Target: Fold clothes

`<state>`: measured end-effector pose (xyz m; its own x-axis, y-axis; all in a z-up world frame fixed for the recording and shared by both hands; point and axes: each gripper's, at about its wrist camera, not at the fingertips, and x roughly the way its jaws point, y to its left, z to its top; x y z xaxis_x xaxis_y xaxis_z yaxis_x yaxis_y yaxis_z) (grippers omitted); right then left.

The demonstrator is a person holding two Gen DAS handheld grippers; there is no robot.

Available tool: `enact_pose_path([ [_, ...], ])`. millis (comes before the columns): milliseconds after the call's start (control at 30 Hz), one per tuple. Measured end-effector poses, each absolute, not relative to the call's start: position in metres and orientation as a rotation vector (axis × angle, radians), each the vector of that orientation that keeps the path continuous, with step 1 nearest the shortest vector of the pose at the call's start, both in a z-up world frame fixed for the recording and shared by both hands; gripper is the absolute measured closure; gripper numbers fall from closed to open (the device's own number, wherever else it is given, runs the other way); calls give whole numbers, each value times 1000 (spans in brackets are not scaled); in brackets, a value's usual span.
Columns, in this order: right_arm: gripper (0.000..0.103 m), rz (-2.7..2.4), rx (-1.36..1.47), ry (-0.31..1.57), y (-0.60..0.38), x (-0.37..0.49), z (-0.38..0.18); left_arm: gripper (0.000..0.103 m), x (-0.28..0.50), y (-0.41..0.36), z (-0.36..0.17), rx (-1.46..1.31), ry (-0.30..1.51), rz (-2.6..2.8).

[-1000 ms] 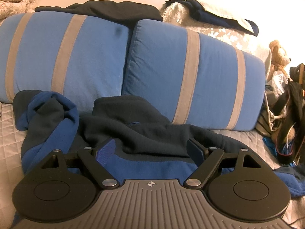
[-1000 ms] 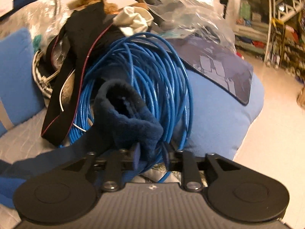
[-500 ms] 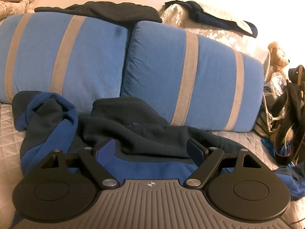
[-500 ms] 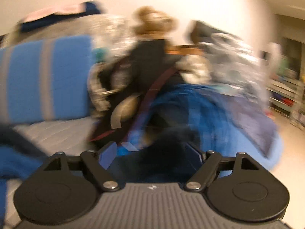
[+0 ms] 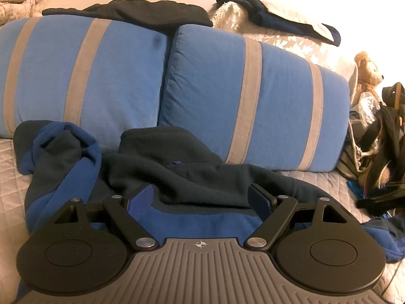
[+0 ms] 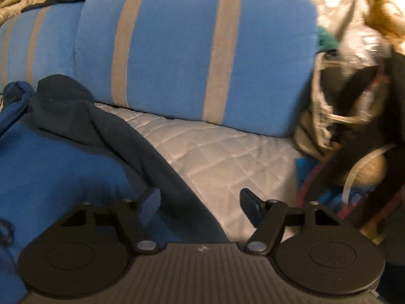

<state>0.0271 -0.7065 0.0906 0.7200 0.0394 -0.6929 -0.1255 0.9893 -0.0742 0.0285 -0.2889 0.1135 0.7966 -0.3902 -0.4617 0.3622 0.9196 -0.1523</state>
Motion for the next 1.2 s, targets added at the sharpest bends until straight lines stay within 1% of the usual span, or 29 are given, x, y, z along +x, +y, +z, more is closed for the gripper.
enact_pose_path([
  [33,30,100,-126,785,-703,38,86,21,29,-289,113,-56,510,-403],
  [167,32,155,-154,875,-690,72,66,21,32,-289,113,-48,524,-386],
  [200,45,162,-158,897,-688,78,61,21,33,-289,113,-56,528,-388],
  [233,67,169,-152,925,-687,83,56,21,34,-288,113,-66,533,-389],
  [267,79,175,-143,954,-687,88,51,21,35,-287,113,-74,540,-389],
  [300,93,181,-148,976,-686,93,48,21,35,-286,113,-81,545,-388],
  [367,96,172,-172,987,-684,101,48,21,36,-284,113,-93,550,-387],
  [533,97,88,-254,878,-680,116,68,21,37,-283,111,-102,558,-380],
  [767,96,33,-387,776,-658,130,73,21,36,-286,110,-82,555,-378],
  [800,94,23,-392,774,-656,131,69,21,36,-286,110,-78,555,-377],
  [833,69,8,-398,771,-655,130,67,21,36,-286,109,-76,557,-377],
  [867,66,-6,-398,764,-654,128,67,21,36,-287,109,-74,559,-378],
  [933,51,-31,-382,747,-656,121,69,21,36,-287,110,-71,561,-381],
  [967,47,-41,-366,736,-659,116,72,21,36,-287,110,-71,561,-383],
  [1000,38,-44,-347,727,-662,111,76,21,35,-287,110,-71,561,-385],
  [1033,32,-44,-328,720,-666,105,80,21,35,-287,110,-71,560,-387],
  [1133,28,-30,-263,702,-678,78,94,21,35,-288,110,-72,561,-393],
  [1200,27,10,-218,704,-684,57,99,21,35,-288,111,-74,562,-398],
])
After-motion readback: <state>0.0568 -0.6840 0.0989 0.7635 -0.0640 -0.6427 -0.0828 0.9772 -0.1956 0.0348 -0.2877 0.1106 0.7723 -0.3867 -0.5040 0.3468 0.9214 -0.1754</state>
